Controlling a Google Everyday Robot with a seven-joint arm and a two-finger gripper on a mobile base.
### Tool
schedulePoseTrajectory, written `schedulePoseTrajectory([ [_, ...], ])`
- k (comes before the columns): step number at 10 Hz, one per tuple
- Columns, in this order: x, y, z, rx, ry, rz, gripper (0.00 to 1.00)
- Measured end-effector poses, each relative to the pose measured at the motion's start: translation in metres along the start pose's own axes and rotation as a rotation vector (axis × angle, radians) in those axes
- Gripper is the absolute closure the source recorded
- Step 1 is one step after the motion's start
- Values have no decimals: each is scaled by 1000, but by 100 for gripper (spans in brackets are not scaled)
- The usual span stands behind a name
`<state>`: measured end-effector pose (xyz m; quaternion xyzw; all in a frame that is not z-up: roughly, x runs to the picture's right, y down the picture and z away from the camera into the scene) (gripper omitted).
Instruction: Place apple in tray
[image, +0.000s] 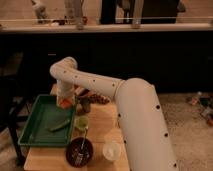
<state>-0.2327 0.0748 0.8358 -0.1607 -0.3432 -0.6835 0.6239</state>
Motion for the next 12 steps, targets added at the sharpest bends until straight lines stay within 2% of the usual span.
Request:
schedulePoseTrajectory([
  [6, 22, -18, 9, 28, -4, -19, 100],
  [12, 26, -37, 13, 31, -19, -65, 99],
])
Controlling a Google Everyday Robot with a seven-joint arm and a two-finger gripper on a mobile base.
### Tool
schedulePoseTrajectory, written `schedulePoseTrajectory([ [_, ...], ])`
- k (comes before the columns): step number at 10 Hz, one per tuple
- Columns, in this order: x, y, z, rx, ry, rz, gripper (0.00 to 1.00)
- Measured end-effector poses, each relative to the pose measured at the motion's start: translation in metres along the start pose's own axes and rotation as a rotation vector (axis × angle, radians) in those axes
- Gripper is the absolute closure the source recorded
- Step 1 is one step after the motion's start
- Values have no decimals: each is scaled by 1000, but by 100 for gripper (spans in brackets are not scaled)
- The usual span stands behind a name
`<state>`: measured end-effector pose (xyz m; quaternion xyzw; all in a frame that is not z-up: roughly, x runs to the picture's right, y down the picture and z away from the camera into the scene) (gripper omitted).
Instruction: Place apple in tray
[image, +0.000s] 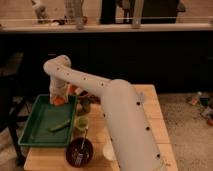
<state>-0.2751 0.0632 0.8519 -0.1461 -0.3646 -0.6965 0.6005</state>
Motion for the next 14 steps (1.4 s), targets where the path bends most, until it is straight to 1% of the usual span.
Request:
schedulePoseTrajectory([
  [2, 0, 2, -1, 0, 1, 3, 85],
  [4, 0, 2, 0, 0, 1, 2, 62],
  [6, 0, 2, 0, 0, 1, 2, 44],
  [7, 0, 2, 0, 0, 1, 3, 32],
  [8, 0, 2, 0, -1, 1, 3, 24],
  [9, 0, 2, 0, -1, 1, 3, 20],
  [14, 0, 2, 0, -1, 0, 3, 20],
])
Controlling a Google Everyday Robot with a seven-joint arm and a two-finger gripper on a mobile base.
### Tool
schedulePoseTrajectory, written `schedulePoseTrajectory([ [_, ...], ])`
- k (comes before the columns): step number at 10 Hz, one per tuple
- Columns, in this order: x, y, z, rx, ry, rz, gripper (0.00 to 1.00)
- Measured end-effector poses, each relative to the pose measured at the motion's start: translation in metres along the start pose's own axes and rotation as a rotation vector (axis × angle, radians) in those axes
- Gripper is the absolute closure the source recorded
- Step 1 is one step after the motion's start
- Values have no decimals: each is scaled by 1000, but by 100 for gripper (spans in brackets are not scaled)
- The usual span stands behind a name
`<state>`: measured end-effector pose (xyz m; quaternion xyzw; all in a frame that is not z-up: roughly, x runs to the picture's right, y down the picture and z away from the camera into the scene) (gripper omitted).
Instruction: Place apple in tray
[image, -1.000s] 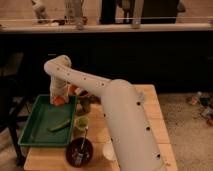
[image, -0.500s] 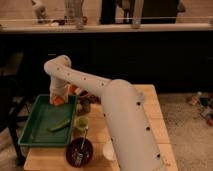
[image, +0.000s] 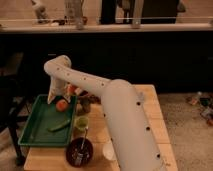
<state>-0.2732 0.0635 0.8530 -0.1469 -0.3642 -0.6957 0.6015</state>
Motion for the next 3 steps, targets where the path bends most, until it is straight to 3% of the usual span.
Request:
schedulePoseTrajectory([
  [3, 0, 0, 1, 0, -1, 0, 20],
])
